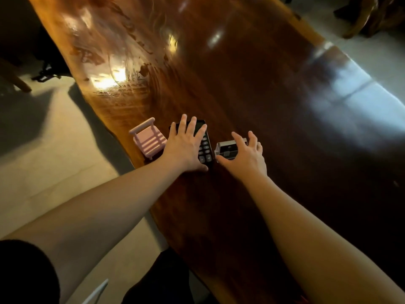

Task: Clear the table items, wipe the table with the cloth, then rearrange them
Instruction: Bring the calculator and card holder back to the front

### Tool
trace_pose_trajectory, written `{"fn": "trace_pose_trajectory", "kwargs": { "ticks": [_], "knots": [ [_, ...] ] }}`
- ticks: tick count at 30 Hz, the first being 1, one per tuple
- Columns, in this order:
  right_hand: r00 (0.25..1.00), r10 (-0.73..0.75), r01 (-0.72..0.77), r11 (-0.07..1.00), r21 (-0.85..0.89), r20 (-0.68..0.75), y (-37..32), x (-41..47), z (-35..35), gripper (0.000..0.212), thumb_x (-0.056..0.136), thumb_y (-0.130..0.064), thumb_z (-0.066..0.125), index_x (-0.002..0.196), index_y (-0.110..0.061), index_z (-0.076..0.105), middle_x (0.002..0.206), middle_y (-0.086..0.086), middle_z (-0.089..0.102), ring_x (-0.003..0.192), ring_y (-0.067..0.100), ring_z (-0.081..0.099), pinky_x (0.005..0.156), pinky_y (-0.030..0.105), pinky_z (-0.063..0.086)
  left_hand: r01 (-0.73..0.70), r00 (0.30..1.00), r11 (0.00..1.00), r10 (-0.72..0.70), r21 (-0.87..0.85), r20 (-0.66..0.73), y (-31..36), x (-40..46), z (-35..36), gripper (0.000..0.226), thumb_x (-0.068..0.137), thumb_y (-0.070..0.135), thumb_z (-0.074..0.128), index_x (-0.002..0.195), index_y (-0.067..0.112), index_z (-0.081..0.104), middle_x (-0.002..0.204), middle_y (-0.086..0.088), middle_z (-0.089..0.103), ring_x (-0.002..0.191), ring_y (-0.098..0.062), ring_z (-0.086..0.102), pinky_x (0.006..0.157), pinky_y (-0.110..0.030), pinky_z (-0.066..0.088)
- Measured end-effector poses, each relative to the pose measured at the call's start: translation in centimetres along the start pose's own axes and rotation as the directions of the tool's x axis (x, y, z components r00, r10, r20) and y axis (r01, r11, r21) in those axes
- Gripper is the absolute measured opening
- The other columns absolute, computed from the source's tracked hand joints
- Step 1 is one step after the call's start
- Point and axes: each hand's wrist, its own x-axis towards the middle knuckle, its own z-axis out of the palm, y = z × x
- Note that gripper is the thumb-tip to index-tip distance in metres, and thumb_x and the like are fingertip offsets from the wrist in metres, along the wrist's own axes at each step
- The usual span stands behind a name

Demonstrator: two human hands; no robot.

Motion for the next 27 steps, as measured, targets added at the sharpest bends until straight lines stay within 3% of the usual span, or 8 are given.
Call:
{"fn": "trace_pose_trajectory", "kwargs": {
  "ticks": [5, 9, 12, 18, 27],
  "knots": [
    [0.999, 0.037, -0.036, 0.999, -0.036, 0.030, -0.8, 2.1, 1.5, 0.096, 0.077, -0.075, 0.066, 0.155, -0.048, 0.016, 0.169, 0.006, -0.003, 0.151, 0.046, 0.007, 0.114, 0.063, 0.030, -0.027, 0.998, 0.998, 0.024, 0.060, 0.055, -0.3, 2.0, 0.6, 0.148, 0.049, 0.088, 0.072, 0.158, 0.030, -0.010, 0.168, -0.014, -0.012, 0.152, -0.043, -0.014, 0.120, -0.061, 0.000],
    [0.999, 0.039, -0.039, 0.999, -0.005, 0.035, -0.5, 2.5, 2.1, 0.085, 0.082, -0.065, 0.069, 0.153, -0.040, 0.029, 0.167, 0.008, 0.004, 0.146, 0.043, 0.022, 0.109, 0.056, 0.039, -0.030, 0.996, 0.994, 0.022, 0.101, 0.085, -0.3, 2.7, 0.9, 0.153, 0.044, 0.088, 0.074, 0.157, 0.032, -0.013, 0.167, -0.016, -0.013, 0.152, -0.046, -0.008, 0.119, -0.062, 0.002],
    [1.000, 0.024, -0.024, 0.999, 0.034, -0.007, 0.0, 2.6, 2.3, 0.074, 0.082, -0.059, 0.072, 0.145, -0.036, 0.040, 0.163, 0.007, 0.012, 0.138, 0.039, 0.029, 0.098, 0.050, 0.046, -0.017, 0.997, 0.993, 0.008, 0.114, 0.082, 0.0, 2.9, 0.6, 0.156, 0.042, 0.086, 0.077, 0.156, 0.032, -0.016, 0.167, -0.020, -0.011, 0.151, -0.048, -0.002, 0.119, -0.063, 0.007],
    [0.995, 0.051, -0.037, 0.987, 0.157, -0.089, 2.8, 0.7, 1.9, 0.071, 0.078, -0.065, 0.071, 0.139, -0.039, 0.045, 0.158, 0.001, 0.017, 0.135, 0.032, 0.031, 0.093, 0.045, 0.046, 0.002, 0.996, 0.988, -0.015, 0.153, 0.087, 1.3, 2.2, -0.4, 0.153, 0.041, 0.086, 0.073, 0.155, 0.033, -0.014, 0.163, -0.023, 0.006, 0.145, -0.049, 0.016, 0.116, -0.064, 0.021],
    [0.946, 0.224, -0.162, 0.953, 0.258, -0.236, 12.8, -7.3, -0.5, 0.066, 0.078, -0.066, 0.070, 0.134, -0.040, 0.047, 0.155, -0.001, 0.017, 0.131, 0.027, 0.034, 0.087, 0.041, 0.047, -0.173, 0.985, 0.964, 0.172, 0.203, 0.023, 10.2, -0.3, -1.2, 0.149, 0.036, 0.095, 0.064, 0.154, 0.037, -0.007, 0.159, -0.022, 0.012, 0.141, -0.047, 0.024, 0.109, -0.062, 0.032]
  ]
}}
